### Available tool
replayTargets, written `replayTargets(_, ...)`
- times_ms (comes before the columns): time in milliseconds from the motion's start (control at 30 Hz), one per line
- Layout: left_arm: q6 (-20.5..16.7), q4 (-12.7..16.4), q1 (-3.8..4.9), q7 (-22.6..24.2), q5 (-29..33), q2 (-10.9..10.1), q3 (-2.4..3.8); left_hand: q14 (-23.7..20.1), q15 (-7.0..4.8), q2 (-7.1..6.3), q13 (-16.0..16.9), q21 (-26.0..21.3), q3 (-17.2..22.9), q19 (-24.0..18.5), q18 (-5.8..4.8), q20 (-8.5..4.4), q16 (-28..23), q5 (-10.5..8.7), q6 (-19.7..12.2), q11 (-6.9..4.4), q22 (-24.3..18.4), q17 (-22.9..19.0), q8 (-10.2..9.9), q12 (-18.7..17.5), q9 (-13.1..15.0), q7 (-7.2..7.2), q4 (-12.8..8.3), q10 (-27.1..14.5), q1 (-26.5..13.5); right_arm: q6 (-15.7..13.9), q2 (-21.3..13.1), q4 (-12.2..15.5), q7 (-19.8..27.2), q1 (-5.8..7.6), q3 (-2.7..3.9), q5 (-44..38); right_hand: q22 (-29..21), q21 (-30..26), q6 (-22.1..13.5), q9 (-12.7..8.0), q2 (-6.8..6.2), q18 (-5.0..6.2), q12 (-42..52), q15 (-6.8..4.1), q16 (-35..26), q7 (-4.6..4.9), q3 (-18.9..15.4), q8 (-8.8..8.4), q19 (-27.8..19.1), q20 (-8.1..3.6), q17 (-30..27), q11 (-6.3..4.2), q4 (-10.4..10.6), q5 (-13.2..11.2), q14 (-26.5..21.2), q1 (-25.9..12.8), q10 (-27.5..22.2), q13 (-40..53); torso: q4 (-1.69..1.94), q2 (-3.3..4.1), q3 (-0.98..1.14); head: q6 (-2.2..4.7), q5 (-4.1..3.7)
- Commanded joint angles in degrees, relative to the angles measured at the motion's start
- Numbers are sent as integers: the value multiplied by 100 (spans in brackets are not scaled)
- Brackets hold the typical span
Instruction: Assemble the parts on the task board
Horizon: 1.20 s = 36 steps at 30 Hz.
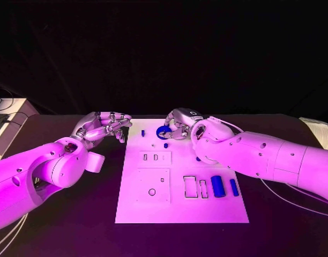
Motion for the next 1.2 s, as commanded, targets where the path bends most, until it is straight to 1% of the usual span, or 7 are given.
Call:
replayTargets(33,103,1,1,9,-13,5,5,-32,13,4,6,45,35,-45,71,8,36,20,-41,2,11,8,-16,-41,9,18,8,-51,-67,304,-30,38,117,-41,-22,157,1494,28,76,8,48,-76,14,20,18,-22,28,10,593,18,1375,2,-13,110,566,-103,571,1479,3,1,-3,-11,3)
replayTargets(233,104,-13,0,8,-13,3,4,-32,13,4,6,45,35,-45,71,8,36,20,-41,2,11,8,-16,-41,9,18,8,-51,-67,-135,-175,101,141,-41,-24,188,1508,40,135,9,177,-80,39,-11,23,-50,358,22,600,-12,1395,-31,-87,195,571,153,600,1508,3,-5,-1,10,7)
replayTargets(433,101,-42,-4,16,-13,-4,4,-33,15,5,5,51,37,-51,71,10,37,20,-48,5,16,8,-20,-43,10,20,9,-59,-70,-1168,-520,329,512,-37,-8,599,1508,40,105,-8,-58,-80,39,-5,33,-39,580,-15,600,-15,1441,-23,-210,158,581,495,600,1508,-21,-19,11,47,20)
replayTargets(533,100,-67,-7,20,-13,-6,4,-33,15,5,5,51,37,-51,71,10,37,20,-48,5,16,8,-20,-43,10,20,9,-59,-70,-1367,-741,516,695,-19,15,937,1508,40,91,-13,-157,-80,39,2,35,-30,610,-28,600,-9,1450,-15,-257,122,584,589,600,1508,-39,-34,20,70,21)
replayTargets(800,106,-153,-29,29,-13,12,4,-33,15,5,5,51,37,-51,71,10,37,20,-48,5,16,8,-20,-43,10,20,9,-59,-70,-996,-1467,946,1002,99,44,1638,1508,40,67,-22,-238,-80,39,16,25,-15,649,-50,600,6,1405,0,-301,-99,573,754,600,1508,-84,-87,53,65,-57)
replayTargets(867,112,-167,-37,40,-13,18,4,-36,17,4,5,56,39,-57,71,12,37,20,-51,5,20,7,-22,-43,11,19,7,-63,-69,-848,-1639,981,1093,118,46,1744,1493,26,108,-18,-251,-76,38,12,21,-10,865,-36,592,4,1392,0,-562,-66,570,1192,599,1507,-98,-99,64,74,-60)
replayTargets(1200,170,-206,-86,94,-12,56,4,-111,31,-37,9,66,16,-147,72,31,-9,19,-60,13,35,-13,-27,-37,24,20,13,-81,-110,-201,-2211,730,1634,150,47,1820,1449,-20,148,-36,-387,-62,11,16,30,8,1217,-42,565,5,1432,14,-877,-199,579,1571,568,1477,-139,-115,118,56,-98)
